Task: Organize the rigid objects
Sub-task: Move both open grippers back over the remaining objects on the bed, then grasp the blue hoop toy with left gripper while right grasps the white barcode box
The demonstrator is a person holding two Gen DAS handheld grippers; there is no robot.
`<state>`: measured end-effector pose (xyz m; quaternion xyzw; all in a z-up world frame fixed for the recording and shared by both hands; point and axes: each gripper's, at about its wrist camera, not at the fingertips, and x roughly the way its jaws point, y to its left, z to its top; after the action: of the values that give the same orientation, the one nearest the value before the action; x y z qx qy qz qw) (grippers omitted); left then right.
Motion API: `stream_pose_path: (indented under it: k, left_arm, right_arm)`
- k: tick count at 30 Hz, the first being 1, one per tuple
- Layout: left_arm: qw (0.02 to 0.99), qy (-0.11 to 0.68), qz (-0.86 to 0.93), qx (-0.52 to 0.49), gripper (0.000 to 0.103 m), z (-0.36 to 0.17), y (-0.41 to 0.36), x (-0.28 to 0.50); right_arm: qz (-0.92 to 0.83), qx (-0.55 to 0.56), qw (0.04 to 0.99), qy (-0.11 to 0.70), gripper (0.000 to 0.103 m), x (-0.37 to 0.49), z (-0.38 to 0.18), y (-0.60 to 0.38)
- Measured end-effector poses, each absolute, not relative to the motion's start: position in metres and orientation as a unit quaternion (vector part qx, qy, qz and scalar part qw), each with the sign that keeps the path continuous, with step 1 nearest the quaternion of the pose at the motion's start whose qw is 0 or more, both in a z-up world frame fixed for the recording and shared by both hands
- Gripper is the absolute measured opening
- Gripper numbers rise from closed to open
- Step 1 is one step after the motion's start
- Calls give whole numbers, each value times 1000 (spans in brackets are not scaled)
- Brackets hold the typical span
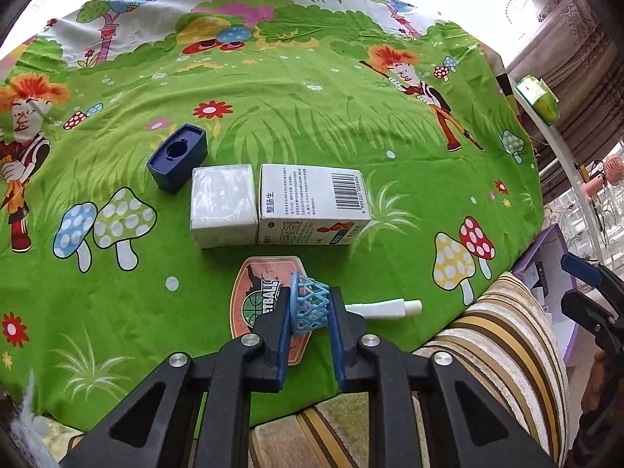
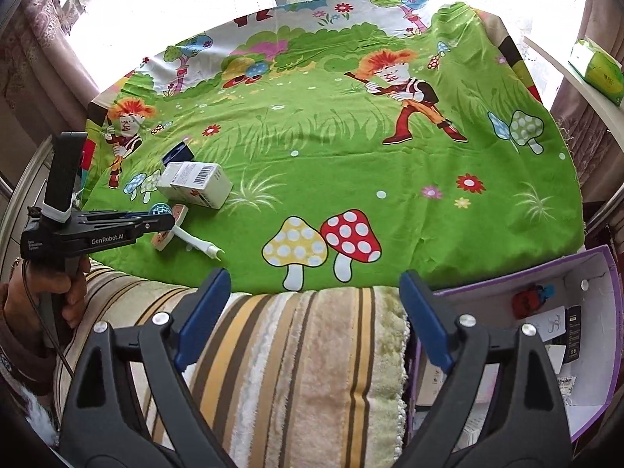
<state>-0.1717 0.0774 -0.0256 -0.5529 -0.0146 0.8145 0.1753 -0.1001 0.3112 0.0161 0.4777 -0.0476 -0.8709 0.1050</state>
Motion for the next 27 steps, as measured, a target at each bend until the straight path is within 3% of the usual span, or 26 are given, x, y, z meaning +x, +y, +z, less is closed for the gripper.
stream_pose_path:
  k: [11,18,27]
  left_arm:
    - [118,-76,842,-521,18,-14,27,-147]
    - [59,-103,861,-494,18,-10,-7,-136]
    - [57,-129,861,-489,18,-14,-19,-134]
  right_arm:
    - [-853,498,143,-58,92,-165,1,215]
    - [-845,515,120,-79,93,-201,-13,176]
    - [-841,529,87,-65,94,-225,-34,152]
